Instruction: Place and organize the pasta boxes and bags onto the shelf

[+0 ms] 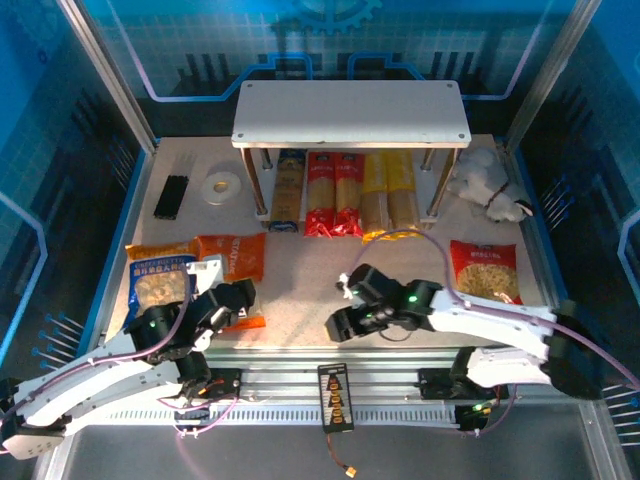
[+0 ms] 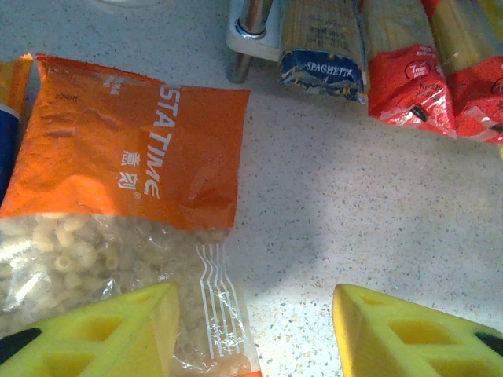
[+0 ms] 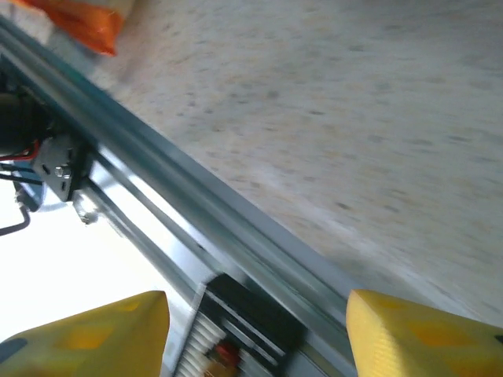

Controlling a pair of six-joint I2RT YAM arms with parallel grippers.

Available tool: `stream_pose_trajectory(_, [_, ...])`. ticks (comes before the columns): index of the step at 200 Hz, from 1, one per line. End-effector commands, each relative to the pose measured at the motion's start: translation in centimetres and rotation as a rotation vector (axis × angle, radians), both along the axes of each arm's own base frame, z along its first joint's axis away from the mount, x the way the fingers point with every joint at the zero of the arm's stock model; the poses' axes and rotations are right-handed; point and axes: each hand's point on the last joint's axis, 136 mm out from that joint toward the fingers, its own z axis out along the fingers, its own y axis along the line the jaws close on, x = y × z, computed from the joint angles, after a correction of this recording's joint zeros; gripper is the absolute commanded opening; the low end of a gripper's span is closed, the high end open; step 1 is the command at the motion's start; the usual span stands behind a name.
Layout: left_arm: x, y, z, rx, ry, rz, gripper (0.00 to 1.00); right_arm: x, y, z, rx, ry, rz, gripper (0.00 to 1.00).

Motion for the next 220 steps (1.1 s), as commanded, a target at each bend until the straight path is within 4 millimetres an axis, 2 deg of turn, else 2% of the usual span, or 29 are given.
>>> stream_pose_trajectory(1, [0.4,0.2,2.5,0.008,-0.062,-0.004,0.54,0.4,6.8,2.2,0.165,-0.005,0.032,0.65])
stream_pose_trajectory(14, [0.5,0.4,3.7,0.007,-0.087,-0.006,0.54,0.3,9.3,1.3,0.178,0.016,0.049,0.69])
stream_pose_trajectory(20, [0.5,0.5,4.3,0.007,-0.100,-0.008,0.55,0.2,10.0,0.2,0.174,0.037,0.056,0.69])
stream_pose_trajectory(24, [0.5,0.5,4.7,0.005,-0.108,-0.011,0.55,0.4,11.1,0.8,0.199,0.036,0.059,0.69])
stream_pose_trajectory(33, [0.5,0.7,5.4,0.001,-0.123,-0.014,0.55,0.5,12.4,0.2,0.205,0.050,0.062,0.70])
stream_pose_trajectory(54, [0.2,1.2,6.5,-0.013,-0.145,-0.016,0.55,0.9,14.5,-0.7,0.214,0.071,0.063,0.69])
stream_pose_trajectory(75, [-0.1,1.6,6.6,-0.016,-0.148,-0.014,0.55,1.3,15.9,-1.6,0.216,0.086,0.051,0.69])
stream_pose_trajectory(178, [-0.8,2.8,5.6,-0.017,-0.140,0.002,0.55,4.5,19.1,-5.3,0.160,0.088,-0.012,0.67])
stream_pose_trajectory(194, [-0.8,2.9,5.4,-0.018,-0.139,0.002,0.55,5.1,19.1,-5.8,0.157,0.091,-0.029,0.61])
stream_pose_trajectory(220, [-0.8,2.9,5.1,-0.013,-0.132,0.002,0.55,5.8,18.5,-6.4,0.152,0.081,-0.055,0.44])
